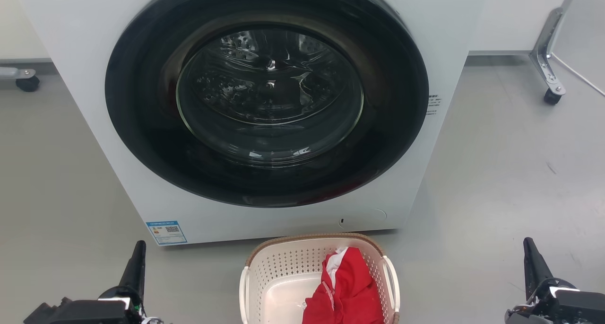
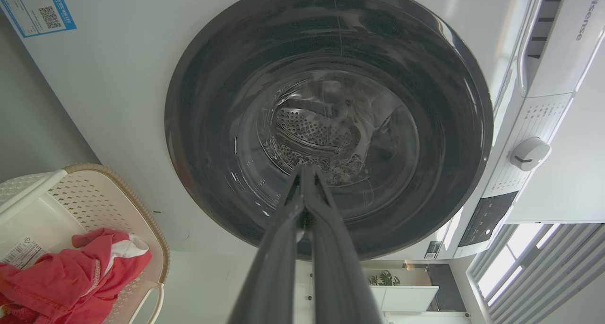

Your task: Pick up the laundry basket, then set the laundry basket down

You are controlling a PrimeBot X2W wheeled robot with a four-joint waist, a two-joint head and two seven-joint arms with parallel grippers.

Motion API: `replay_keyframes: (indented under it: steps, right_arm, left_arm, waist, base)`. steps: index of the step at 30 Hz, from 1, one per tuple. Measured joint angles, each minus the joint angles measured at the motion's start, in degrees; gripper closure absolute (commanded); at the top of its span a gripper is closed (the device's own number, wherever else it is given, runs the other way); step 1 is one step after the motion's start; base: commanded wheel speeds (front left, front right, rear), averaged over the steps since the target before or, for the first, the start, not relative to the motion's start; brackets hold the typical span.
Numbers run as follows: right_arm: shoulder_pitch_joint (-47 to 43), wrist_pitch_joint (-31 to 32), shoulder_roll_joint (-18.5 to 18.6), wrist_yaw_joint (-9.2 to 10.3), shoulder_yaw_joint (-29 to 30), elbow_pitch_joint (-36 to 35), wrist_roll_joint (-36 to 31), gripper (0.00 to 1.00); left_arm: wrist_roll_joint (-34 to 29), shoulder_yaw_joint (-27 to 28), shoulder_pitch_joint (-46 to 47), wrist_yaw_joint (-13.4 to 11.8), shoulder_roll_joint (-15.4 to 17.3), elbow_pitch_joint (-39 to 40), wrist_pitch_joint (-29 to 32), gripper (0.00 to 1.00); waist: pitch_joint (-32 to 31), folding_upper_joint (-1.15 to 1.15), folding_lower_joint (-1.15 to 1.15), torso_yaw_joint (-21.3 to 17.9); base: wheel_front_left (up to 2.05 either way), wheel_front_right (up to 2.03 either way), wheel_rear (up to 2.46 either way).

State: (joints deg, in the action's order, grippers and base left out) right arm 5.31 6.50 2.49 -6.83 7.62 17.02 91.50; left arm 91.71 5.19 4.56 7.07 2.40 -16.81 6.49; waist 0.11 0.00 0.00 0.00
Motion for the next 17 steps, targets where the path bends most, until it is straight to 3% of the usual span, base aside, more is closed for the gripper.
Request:
replay_keyframes:
  steps: [17]
  right_arm:
    - [0.00,0.00,0.00,0.00,0.00,-0.01,0.00,1.00]
  left_arm:
    - [0.00,0.00,0.00,0.00,-0.01,0.01,0.00,1.00]
  waist:
    - [0.00,0.00,0.00,0.00]
  base:
    - [0.00,0.00,0.00]
